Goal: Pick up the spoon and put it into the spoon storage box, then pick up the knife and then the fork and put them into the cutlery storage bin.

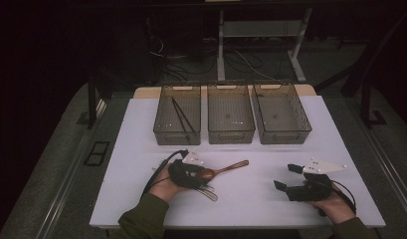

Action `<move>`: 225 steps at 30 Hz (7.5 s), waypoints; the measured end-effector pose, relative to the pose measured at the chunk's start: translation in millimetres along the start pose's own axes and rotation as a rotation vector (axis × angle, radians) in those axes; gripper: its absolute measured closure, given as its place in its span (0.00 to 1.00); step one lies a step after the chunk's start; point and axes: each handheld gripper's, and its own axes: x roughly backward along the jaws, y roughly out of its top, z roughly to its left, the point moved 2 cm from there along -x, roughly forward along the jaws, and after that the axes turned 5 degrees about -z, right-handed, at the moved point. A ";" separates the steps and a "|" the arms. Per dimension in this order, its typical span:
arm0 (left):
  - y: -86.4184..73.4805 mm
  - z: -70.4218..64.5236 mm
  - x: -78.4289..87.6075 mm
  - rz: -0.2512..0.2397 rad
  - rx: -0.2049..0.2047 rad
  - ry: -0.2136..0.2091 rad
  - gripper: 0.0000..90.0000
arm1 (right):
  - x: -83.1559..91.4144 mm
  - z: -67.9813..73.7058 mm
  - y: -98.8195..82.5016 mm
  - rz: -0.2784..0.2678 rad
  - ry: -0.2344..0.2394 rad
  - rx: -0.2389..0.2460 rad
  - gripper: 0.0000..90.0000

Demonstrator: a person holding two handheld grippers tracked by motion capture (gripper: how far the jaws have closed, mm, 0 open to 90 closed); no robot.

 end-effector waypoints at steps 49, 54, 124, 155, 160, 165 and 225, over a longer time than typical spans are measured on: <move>19.7 -1.0 28.3 -0.129 -0.045 0.061 0.92 | -8.6 5.8 -0.1 -0.008 0.033 -0.002 0.15; 25.2 -0.6 34.8 -0.153 -0.043 0.068 0.92 | -7.9 6.2 0.2 -0.014 0.037 -0.002 0.15; 125.3 97.9 -36.0 -0.024 0.132 0.408 0.92 | 0.5 3.3 3.5 -0.050 0.036 -0.014 0.15; 135.6 84.9 -13.7 -0.163 0.137 0.282 0.71 | 0.8 2.5 3.3 -0.048 0.033 -0.016 0.15; 136.0 74.6 -0.5 -0.198 0.121 0.225 0.61 | 0.7 2.6 3.2 -0.046 0.033 -0.014 0.15; 131.5 63.7 7.4 -0.238 0.117 0.161 0.51 | 0.7 2.4 3.2 -0.045 0.029 -0.015 0.15; -23.6 26.7 77.9 -0.138 0.082 0.142 0.88 | 0.3 1.8 3.1 -0.043 0.018 -0.014 0.15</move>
